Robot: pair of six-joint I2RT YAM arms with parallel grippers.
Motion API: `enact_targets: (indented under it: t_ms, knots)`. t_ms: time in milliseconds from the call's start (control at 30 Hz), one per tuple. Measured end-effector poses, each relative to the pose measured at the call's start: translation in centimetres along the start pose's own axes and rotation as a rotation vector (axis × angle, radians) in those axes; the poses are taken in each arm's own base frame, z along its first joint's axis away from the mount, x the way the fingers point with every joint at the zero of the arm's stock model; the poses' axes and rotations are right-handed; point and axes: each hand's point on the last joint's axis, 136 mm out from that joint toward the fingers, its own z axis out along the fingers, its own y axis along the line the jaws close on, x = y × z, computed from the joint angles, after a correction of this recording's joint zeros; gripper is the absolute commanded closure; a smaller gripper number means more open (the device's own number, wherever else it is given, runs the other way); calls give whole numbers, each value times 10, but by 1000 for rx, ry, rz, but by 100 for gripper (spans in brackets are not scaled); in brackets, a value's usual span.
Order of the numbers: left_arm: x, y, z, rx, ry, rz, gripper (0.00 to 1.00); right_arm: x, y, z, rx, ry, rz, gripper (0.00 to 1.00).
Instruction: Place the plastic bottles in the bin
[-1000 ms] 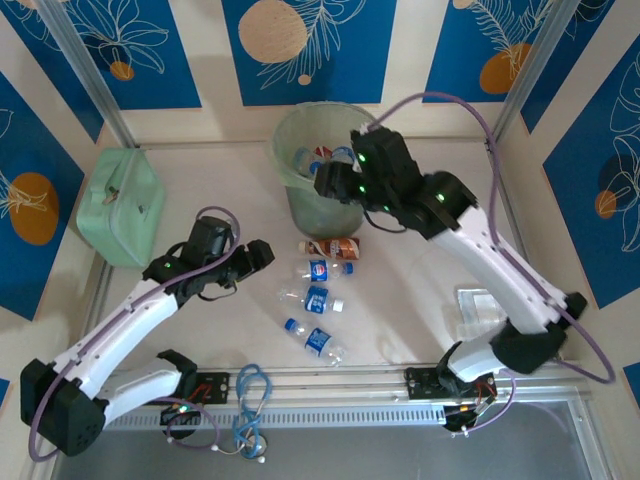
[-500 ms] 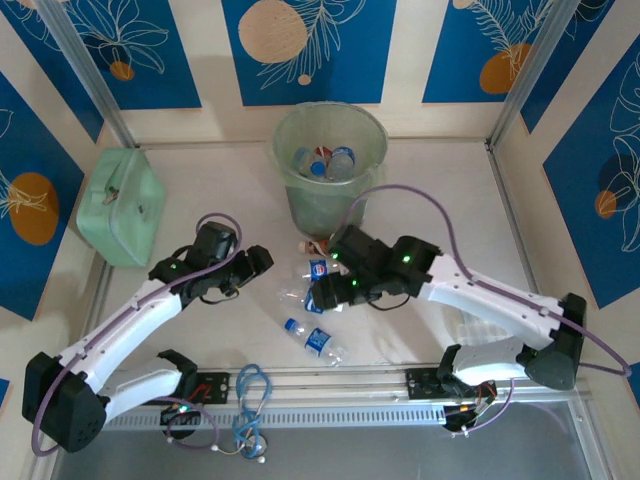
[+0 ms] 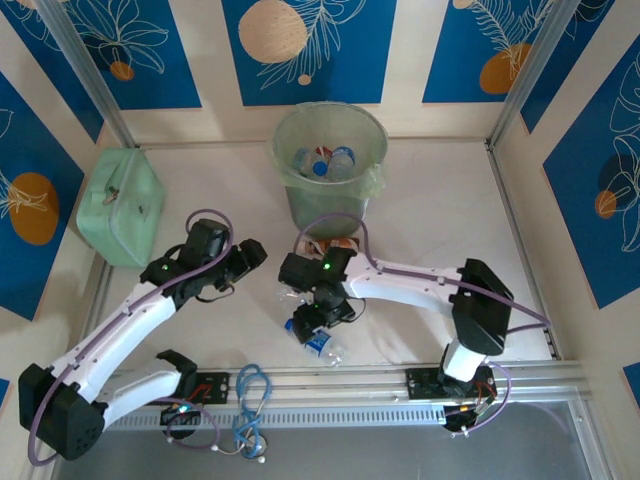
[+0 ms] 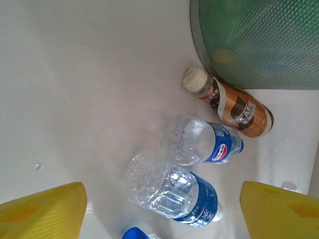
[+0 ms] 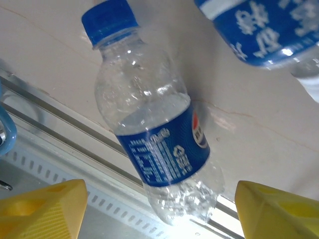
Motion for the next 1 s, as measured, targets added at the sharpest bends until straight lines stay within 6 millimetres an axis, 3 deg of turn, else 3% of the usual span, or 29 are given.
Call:
enact_targets:
  t_ms: [233, 600, 1000]
  knots:
    - [-7, 17, -6, -22, -37, -60, 19, -11, 14, 16, 14, 59, -70, 22]
    - [-11, 33, -7, -50, -53, -101, 18, -15, 6, 47, 102, 169, -85, 24]
    - [-11, 39, -9, -53, -63, -115, 18, -21, 3, 57, 144, 188, -97, 37]
